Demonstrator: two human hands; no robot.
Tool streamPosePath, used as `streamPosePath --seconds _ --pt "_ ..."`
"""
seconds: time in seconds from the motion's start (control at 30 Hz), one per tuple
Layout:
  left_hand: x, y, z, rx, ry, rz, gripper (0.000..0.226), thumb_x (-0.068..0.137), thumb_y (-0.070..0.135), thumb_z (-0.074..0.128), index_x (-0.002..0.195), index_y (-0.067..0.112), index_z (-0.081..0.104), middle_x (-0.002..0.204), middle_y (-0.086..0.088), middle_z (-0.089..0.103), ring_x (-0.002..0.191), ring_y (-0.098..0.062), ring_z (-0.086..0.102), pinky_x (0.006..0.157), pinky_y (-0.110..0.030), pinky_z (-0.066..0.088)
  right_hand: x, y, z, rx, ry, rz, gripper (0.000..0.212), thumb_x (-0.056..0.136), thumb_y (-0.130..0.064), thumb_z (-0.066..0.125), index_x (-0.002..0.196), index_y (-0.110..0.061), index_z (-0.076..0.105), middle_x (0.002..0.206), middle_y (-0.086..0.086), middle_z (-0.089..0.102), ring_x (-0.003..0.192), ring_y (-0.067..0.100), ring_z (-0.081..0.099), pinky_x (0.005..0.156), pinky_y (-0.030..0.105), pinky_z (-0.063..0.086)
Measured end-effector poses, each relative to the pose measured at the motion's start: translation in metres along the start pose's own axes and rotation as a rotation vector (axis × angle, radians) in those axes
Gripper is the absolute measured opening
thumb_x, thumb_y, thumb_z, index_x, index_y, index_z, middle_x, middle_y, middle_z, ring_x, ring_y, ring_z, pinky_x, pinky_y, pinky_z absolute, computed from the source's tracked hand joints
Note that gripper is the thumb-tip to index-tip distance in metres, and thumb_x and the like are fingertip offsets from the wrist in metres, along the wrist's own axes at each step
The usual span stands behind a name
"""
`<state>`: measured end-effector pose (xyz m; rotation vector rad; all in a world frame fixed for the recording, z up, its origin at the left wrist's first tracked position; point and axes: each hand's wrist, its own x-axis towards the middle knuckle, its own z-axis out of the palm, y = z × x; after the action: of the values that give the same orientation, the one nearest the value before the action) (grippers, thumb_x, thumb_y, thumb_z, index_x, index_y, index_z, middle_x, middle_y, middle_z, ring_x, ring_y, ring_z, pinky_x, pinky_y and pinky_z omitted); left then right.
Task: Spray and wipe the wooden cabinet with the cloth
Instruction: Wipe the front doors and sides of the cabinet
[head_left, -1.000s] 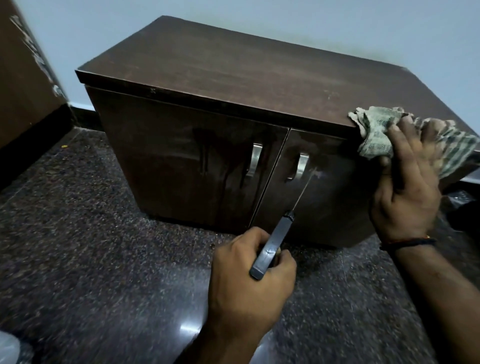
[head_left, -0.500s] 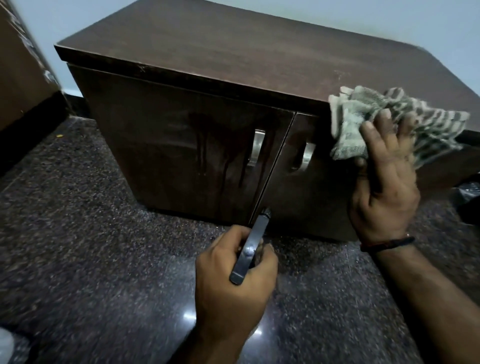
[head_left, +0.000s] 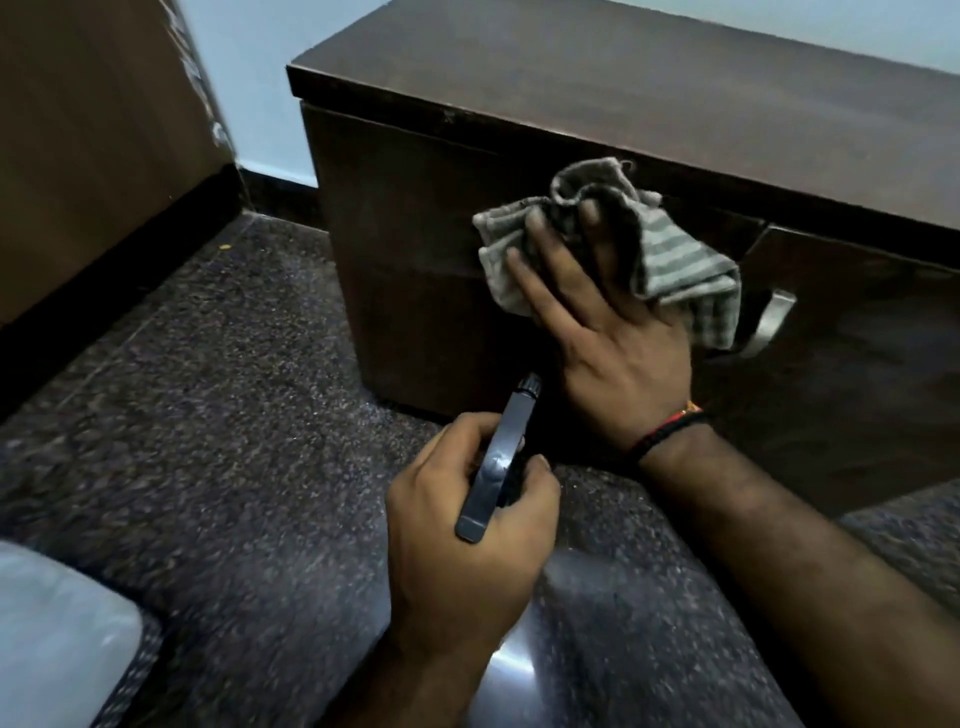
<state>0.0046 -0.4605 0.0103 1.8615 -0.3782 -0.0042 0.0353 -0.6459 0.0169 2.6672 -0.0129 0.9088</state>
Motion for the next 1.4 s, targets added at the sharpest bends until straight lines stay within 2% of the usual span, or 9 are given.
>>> streamPosePath --seconds 0.17,0.33,0.47,0.57,0.67,0.83,1.0,1.17,1.4 --pt "0.008 -0.010 -0.015 -0.015 0.098 -0.033 0.011 0.073 0.032 0.070 0.079 0.023 0.068 0.068 0.006 0.065 0.065 -0.011 0.061 0.056 -0.021 0.044 0.043 -0.035 0.043 0.243 -0.255 -0.164 0.073 0.096 -0.013 0.039 0.161 -0.031 0.013 0.169 -0.006 0.011 0.153 0.022 0.024 0.121 0.038 0.029" --pt "0.014 -0.013 -0.030 0.007 0.108 -0.019 0.011 0.075 0.033 0.071 0.074 0.025 0.064 0.061 0.006 0.057 0.057 -0.010 0.055 0.050 -0.013 0.036 0.049 -0.063 0.071 0.350 -0.235 -0.220 0.050 0.087 -0.017 0.069 0.136 -0.013 0.062 0.136 0.015 0.063 0.120 0.034 0.064 0.098 0.047 0.054" --pt "0.014 -0.010 -0.033 0.016 0.134 -0.023 0.011 0.075 0.033 0.070 0.076 0.023 0.066 0.062 0.007 0.059 0.060 -0.012 0.057 0.051 -0.011 0.037 0.013 -0.051 0.077 0.236 -0.391 -0.247 0.050 0.086 -0.022 0.066 0.136 -0.015 0.062 0.137 0.012 0.063 0.128 0.031 0.058 0.110 0.040 0.039" --pt "0.013 -0.005 -0.032 0.028 0.151 -0.030 0.015 0.073 0.036 0.070 0.078 0.022 0.068 0.064 0.006 0.062 0.062 -0.012 0.058 0.053 -0.017 0.041 0.013 -0.037 0.064 0.167 -0.386 -0.220 0.061 0.081 -0.016 0.072 0.140 -0.021 0.060 0.141 0.007 0.061 0.126 0.028 0.060 0.101 0.036 0.051" --pt "0.012 0.000 -0.025 0.020 0.173 -0.060 0.019 0.071 0.038 0.070 0.082 0.022 0.070 0.071 0.005 0.068 0.068 -0.013 0.062 0.063 -0.034 0.052 0.037 -0.026 0.029 0.139 -0.261 -0.237 0.078 0.088 -0.007 0.045 0.159 -0.031 0.025 0.166 -0.006 0.023 0.147 0.024 0.035 0.115 0.043 0.037" --pt "0.010 0.019 -0.010 -0.001 0.133 -0.024 0.016 0.073 0.034 0.070 0.081 0.020 0.069 0.071 0.004 0.068 0.069 -0.014 0.063 0.064 -0.039 0.054 0.031 0.012 -0.017 0.001 -0.202 -0.171 0.085 0.087 -0.008 0.040 0.161 -0.035 0.009 0.169 -0.011 0.004 0.154 0.020 0.021 0.118 0.043 0.029" --pt "0.009 0.027 0.001 0.008 0.121 0.012 0.014 0.073 0.033 0.071 0.082 0.023 0.071 0.070 0.007 0.068 0.067 -0.011 0.064 0.059 -0.026 0.049 -0.002 0.034 -0.029 -0.174 0.034 -0.075 0.061 0.105 -0.022 0.045 0.161 -0.025 0.020 0.168 -0.003 0.015 0.155 0.022 0.009 0.123 0.036 0.013" --pt "0.007 0.027 0.004 0.010 0.103 0.016 0.013 0.073 0.032 0.071 0.082 0.024 0.071 0.070 0.008 0.069 0.066 -0.010 0.065 0.057 -0.021 0.048 -0.029 0.028 -0.019 -0.004 0.215 0.176 0.051 0.106 -0.023 0.049 0.155 -0.018 0.037 0.163 0.008 0.022 0.153 0.031 0.014 0.120 0.046 0.027" --pt "0.013 0.035 0.008 0.015 0.092 0.017 0.009 0.078 0.028 0.076 0.082 0.024 0.069 0.070 0.006 0.067 0.065 -0.011 0.063 0.057 -0.029 0.051 -0.092 0.027 0.022 -0.010 -0.069 -0.008 0.074 0.085 -0.007 0.074 0.152 -0.015 0.044 0.165 0.003 0.025 0.155 0.031 0.013 0.118 0.046 0.027"
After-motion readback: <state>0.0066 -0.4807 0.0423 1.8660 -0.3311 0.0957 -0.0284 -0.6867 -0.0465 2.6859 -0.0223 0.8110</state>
